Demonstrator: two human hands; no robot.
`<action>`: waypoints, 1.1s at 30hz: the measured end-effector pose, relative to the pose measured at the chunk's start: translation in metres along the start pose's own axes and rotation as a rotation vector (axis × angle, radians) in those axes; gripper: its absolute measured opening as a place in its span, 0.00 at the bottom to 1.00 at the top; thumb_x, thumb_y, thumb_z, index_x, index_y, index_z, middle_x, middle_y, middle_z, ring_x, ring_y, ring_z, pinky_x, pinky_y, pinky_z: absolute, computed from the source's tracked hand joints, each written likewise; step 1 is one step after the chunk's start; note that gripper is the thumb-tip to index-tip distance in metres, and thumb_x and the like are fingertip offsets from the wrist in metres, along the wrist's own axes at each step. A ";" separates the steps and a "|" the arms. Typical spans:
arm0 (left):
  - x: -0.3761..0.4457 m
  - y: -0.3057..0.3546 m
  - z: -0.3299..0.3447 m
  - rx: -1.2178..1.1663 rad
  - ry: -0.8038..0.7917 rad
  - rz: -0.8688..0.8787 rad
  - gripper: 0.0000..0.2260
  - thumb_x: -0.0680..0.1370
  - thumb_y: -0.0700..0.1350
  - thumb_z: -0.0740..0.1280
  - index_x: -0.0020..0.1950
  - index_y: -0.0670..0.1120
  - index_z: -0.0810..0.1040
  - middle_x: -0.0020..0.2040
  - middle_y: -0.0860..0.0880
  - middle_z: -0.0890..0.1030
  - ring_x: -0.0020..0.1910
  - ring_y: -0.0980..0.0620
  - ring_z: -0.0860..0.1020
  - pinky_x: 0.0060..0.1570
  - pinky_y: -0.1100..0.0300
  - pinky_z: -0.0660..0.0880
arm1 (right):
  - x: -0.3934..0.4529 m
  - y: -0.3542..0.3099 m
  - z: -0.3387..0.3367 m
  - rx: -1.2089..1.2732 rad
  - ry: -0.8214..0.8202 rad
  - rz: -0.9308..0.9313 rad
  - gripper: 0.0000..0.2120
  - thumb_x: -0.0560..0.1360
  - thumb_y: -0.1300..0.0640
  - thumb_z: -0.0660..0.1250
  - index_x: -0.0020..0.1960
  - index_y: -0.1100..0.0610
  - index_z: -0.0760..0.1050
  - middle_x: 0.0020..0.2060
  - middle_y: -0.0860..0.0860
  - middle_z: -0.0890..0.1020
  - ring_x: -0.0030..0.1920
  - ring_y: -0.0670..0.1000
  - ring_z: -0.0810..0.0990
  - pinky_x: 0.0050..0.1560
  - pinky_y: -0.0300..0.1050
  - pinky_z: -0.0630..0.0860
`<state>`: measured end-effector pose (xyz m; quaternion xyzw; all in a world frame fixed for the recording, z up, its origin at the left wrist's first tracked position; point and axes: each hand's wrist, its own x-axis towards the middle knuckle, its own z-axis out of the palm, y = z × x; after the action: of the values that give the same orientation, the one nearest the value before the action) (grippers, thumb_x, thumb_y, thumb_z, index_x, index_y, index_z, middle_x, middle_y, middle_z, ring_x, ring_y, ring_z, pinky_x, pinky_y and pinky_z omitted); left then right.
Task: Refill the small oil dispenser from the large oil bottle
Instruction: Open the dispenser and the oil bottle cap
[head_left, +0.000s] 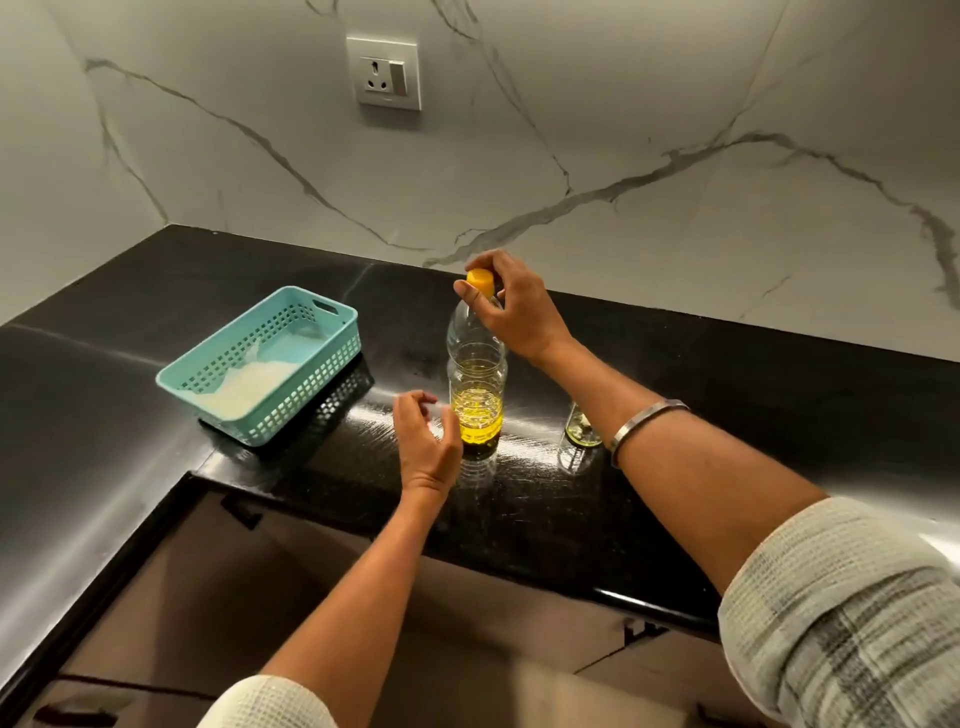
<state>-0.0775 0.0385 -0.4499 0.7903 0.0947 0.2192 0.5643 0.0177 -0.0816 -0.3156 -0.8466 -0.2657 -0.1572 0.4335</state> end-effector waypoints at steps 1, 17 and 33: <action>0.005 0.002 -0.001 0.004 -0.055 0.007 0.19 0.72 0.56 0.65 0.56 0.46 0.68 0.51 0.48 0.68 0.49 0.53 0.68 0.50 0.61 0.68 | 0.001 0.000 0.002 0.002 0.016 0.009 0.15 0.76 0.50 0.68 0.56 0.60 0.74 0.50 0.55 0.79 0.48 0.50 0.77 0.45 0.32 0.73; 0.061 0.034 0.020 0.123 -0.115 0.022 0.28 0.63 0.55 0.80 0.58 0.46 0.78 0.54 0.51 0.76 0.51 0.54 0.76 0.53 0.56 0.78 | 0.004 -0.003 -0.004 0.285 0.066 0.275 0.18 0.72 0.52 0.74 0.53 0.63 0.75 0.45 0.55 0.79 0.45 0.50 0.78 0.45 0.37 0.78; 0.067 0.032 0.014 0.095 -0.186 0.018 0.27 0.63 0.52 0.80 0.58 0.47 0.77 0.53 0.51 0.78 0.52 0.55 0.78 0.51 0.59 0.78 | 0.017 -0.005 -0.027 0.362 -0.150 0.157 0.15 0.76 0.63 0.67 0.62 0.58 0.72 0.50 0.54 0.77 0.53 0.50 0.77 0.56 0.39 0.77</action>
<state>-0.0151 0.0420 -0.4084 0.8340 0.0450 0.1449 0.5305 0.0273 -0.0962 -0.2882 -0.7824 -0.2546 -0.0091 0.5683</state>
